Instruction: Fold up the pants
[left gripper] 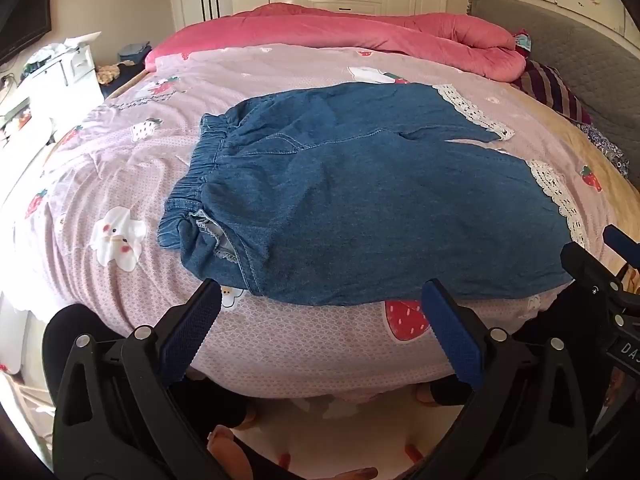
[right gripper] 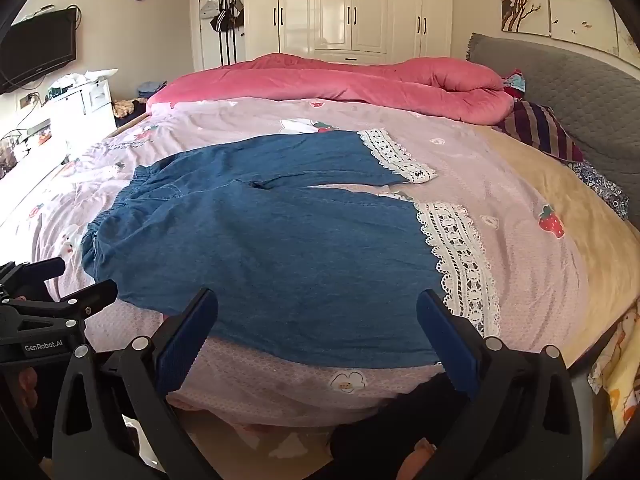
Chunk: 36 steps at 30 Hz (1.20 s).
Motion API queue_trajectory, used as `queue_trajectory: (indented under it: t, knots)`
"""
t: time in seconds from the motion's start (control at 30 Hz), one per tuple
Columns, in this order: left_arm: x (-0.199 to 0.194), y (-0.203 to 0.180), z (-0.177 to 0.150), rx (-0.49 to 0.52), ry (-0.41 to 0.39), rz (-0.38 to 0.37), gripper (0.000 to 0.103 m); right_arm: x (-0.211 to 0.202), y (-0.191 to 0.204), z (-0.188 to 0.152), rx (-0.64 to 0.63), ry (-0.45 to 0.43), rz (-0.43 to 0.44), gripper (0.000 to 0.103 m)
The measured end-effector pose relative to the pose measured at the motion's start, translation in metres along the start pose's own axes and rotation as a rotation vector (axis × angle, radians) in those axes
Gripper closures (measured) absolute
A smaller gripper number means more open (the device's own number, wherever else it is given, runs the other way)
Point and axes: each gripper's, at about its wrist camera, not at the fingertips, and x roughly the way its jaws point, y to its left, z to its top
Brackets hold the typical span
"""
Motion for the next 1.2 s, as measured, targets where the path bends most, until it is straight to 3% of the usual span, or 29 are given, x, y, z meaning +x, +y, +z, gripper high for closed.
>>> queue_trajectory:
  t: [1.2]
  knots:
    - [-0.0044, -0.0005, -0.0037, -0.001, -0.022, -0.015, 0.009, -0.0033, 0.0033, -0.0001, -0.009, -0.005, -0.013, 0.004]
